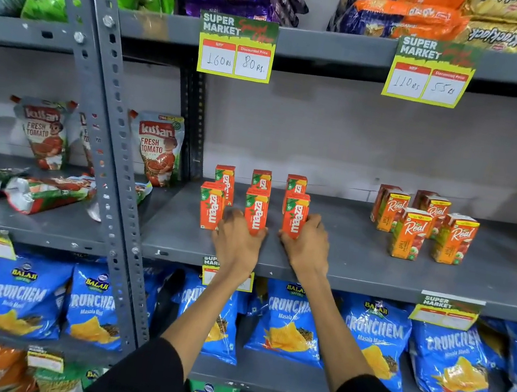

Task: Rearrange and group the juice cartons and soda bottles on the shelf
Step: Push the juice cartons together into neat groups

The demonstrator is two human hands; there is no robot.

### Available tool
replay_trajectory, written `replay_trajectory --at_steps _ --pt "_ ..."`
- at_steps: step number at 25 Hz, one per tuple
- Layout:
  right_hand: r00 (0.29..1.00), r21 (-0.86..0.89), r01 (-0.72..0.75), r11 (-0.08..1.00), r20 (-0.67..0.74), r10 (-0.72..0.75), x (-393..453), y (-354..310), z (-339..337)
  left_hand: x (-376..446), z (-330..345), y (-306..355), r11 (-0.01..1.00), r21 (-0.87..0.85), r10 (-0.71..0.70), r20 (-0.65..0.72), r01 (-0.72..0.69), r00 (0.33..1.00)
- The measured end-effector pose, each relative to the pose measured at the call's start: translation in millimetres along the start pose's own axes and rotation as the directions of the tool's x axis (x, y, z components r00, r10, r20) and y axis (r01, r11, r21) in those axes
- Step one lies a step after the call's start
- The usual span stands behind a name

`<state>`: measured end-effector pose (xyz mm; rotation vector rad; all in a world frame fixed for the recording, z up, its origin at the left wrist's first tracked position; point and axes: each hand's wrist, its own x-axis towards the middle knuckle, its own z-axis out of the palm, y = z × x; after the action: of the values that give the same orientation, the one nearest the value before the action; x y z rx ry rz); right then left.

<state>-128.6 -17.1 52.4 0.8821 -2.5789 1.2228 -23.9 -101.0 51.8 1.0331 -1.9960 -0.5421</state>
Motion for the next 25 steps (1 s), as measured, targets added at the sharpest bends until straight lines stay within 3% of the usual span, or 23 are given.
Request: replay_trajectory --at_steps 5,9,12,15,18,25 --pt "1.000 -0.038 0.013 0.999 -0.017 -0.014 -1 1 1 -1 0 1 0.998 0.070 0.005 0.005 -0.005 1.000" --pt "1.000 0.082 -0.005 0.997 0.011 0.004 0 3 -2 -3 -4 5 1.000 0.027 -0.011 0.034 0.011 0.999" --pt "0.999 0.180 0.051 0.982 -0.028 -0.047 -8 16 -11 -25 -8 18 0.999 -0.037 0.030 -0.117 -0.034 0.993" --pt "0.978 0.199 0.170 0.965 -0.156 -0.140 -18 38 -32 -57 0 44 0.977 -0.081 0.170 -0.261 -0.197 0.950" --pt "0.937 0.224 0.255 0.941 -0.298 -0.183 -16 74 -77 -88 26 90 0.925 -0.238 0.251 -0.202 -0.296 0.947" --pt "0.916 0.238 0.135 0.962 -0.400 -0.029 21 183 -188 -128 103 193 0.916 -0.385 0.137 0.033 -0.114 0.990"
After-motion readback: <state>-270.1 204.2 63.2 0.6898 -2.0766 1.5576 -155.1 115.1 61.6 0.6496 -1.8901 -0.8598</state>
